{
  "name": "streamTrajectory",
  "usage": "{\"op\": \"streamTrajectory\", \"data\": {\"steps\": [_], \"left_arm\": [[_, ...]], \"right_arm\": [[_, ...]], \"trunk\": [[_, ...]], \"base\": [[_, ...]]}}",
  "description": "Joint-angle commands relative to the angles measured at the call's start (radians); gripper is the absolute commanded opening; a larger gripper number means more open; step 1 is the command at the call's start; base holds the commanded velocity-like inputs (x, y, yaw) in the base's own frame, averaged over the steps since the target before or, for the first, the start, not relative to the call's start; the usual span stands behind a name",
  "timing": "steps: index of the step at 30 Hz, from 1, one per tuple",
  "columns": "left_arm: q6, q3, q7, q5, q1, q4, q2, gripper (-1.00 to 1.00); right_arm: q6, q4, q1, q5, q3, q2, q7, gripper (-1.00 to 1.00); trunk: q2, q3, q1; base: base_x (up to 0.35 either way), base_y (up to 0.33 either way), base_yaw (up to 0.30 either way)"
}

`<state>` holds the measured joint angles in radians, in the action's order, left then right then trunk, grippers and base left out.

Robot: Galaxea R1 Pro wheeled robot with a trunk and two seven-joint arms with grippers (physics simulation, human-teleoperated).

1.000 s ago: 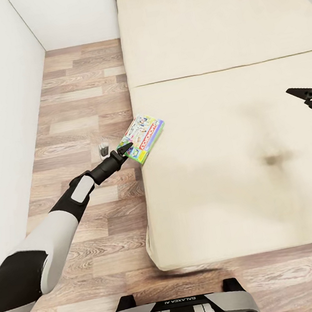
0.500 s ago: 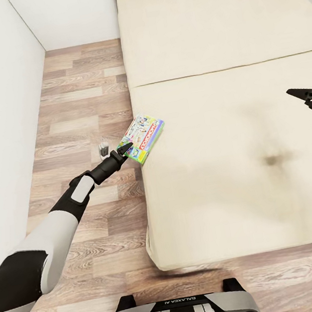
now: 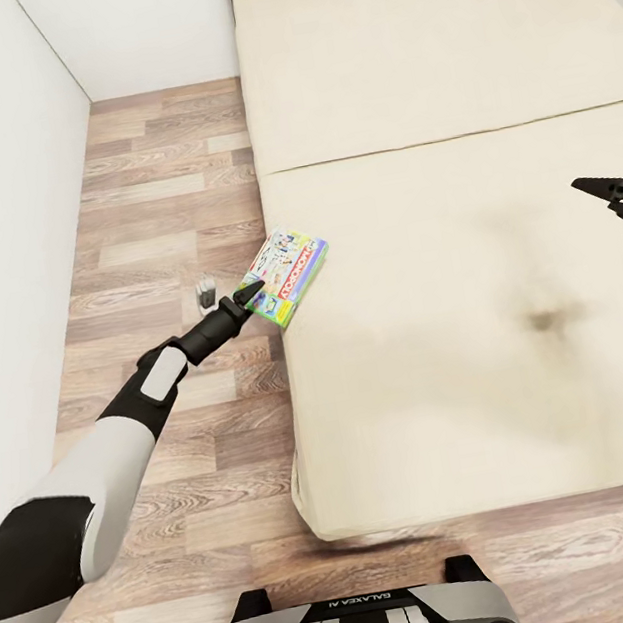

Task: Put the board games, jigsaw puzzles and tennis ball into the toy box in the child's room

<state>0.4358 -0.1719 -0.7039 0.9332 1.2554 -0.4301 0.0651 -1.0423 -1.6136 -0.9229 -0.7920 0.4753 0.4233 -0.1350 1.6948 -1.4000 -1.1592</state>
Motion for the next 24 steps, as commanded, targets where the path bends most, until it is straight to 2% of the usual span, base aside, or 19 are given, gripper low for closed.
{"op": "streamTrajectory", "data": {"steps": [1,10,11,24], "left_arm": [[0.008,-0.004,0.000,0.010,0.001,0.000,0.001,1.00],[0.008,-0.006,0.000,0.010,0.013,0.001,0.000,1.00],[0.008,-0.006,0.000,0.010,0.014,0.002,0.000,-1.00],[0.007,-0.006,-0.001,0.012,0.016,0.002,-0.003,-1.00]], "right_arm": [[-0.005,0.000,-0.001,0.010,0.001,0.000,-0.010,1.00],[-0.005,0.000,-0.001,0.010,0.002,0.000,-0.012,1.00],[-0.005,0.000,-0.001,0.010,0.002,0.000,-0.012,1.00],[-0.005,0.000,-0.001,0.010,0.002,-0.001,-0.013,1.00]], "trunk": [[0.000,0.000,0.000],[0.000,0.000,0.000],[0.000,0.000,0.000],[0.000,0.000,0.000]], "base": [[0.000,0.000,0.000],[0.000,0.000,0.000],[0.000,0.000,0.000],[0.000,0.000,0.000]]}}
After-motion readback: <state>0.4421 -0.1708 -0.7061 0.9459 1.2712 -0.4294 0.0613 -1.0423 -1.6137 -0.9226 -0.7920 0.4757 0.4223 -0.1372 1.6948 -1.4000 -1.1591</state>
